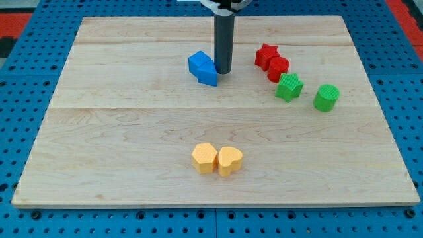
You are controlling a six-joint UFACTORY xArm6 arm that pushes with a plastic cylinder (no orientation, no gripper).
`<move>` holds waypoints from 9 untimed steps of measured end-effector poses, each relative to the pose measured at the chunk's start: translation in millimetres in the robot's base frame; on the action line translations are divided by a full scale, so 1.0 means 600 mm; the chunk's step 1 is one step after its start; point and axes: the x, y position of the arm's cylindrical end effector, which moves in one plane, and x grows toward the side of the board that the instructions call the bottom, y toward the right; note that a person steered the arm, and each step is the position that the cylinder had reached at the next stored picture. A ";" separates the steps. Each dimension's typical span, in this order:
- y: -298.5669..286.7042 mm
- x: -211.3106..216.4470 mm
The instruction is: Move the red star to the right side of the blue triangle
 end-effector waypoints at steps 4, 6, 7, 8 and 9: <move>0.109 -0.168; 0.193 -0.070; 0.166 -0.015; 0.137 -0.025; 0.174 -0.086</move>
